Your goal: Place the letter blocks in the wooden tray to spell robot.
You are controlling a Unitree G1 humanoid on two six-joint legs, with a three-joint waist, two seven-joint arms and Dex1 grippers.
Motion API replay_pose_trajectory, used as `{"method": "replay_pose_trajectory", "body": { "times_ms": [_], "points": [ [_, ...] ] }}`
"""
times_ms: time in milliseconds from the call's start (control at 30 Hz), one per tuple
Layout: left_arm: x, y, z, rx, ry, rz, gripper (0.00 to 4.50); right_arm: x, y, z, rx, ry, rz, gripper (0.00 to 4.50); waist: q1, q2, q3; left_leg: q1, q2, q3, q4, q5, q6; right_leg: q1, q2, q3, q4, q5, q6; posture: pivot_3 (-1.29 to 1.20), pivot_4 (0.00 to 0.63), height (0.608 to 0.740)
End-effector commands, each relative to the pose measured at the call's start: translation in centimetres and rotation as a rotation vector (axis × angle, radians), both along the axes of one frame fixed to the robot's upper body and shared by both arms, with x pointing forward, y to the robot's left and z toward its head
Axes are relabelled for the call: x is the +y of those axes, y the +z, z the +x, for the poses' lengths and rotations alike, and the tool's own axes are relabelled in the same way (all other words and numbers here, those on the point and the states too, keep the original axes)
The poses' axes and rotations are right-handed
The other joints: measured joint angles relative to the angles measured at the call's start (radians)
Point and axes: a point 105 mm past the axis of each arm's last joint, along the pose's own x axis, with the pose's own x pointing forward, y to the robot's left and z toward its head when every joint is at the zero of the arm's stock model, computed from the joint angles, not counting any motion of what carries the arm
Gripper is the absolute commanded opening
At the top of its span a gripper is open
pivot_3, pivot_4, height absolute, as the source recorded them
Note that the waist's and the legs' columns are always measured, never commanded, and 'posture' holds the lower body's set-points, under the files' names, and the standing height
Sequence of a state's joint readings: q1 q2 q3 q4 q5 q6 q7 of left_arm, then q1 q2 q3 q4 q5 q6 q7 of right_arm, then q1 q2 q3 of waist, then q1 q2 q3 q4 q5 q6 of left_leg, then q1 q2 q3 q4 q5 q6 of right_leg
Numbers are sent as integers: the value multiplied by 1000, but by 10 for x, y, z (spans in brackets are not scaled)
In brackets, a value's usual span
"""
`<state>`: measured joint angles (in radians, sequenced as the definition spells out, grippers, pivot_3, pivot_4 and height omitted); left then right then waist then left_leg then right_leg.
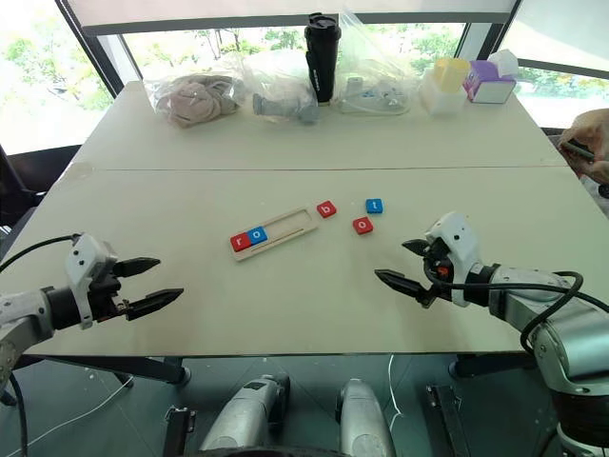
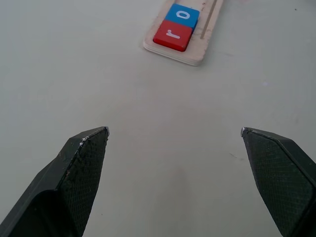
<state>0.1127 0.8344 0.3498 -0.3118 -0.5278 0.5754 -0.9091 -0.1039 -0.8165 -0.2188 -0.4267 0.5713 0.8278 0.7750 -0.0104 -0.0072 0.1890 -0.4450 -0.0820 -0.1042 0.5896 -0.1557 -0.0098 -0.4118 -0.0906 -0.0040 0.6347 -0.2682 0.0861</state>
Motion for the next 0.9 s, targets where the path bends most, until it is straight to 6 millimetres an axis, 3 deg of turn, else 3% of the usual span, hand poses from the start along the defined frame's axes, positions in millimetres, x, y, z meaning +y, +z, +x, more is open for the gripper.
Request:
{"method": "replay_pose_trajectory", "body": {
  "times_ms": [33,400,600,733,800,900],
  "points": [
    [3,13,1,-64,11,20,4500,2,9,2,-43,14,-7,4462,1,0,0,0,0,0,0,0,0,0,0,0,0,0,0,0,150,740],
    [1,17,5,-66,-1,13,4500,3,4,1,-43,18,-24,4462,1,0,0,0,0,0,0,0,0,0,0,0,0,0,0,0,150,740],
    [3,33,17,-98,-21,89,4500,-2,6,14,-19,-86,-74,4462,0,0,0,1,0,0,0,0,0,0,0,0,0,1,-1,0,150,740],
    [-13,53,20,-88,-122,154,4500,20,33,15,-82,-43,-12,4462,-1,0,0,0,0,1,0,0,0,0,0,0,0,1,-1,0,150,740],
    [-22,61,29,-101,-157,167,4500,39,35,7,-85,21,-21,4462,3,0,0,0,0,1,0,0,0,-1,0,-1,0,1,-1,0,150,740],
    [-36,52,43,-90,-221,202,4500,64,30,-7,-84,103,-37,4462,8,0,0,0,0,1,0,0,1,0,0,-2,0,1,0,0,150,740]
  ]
}}
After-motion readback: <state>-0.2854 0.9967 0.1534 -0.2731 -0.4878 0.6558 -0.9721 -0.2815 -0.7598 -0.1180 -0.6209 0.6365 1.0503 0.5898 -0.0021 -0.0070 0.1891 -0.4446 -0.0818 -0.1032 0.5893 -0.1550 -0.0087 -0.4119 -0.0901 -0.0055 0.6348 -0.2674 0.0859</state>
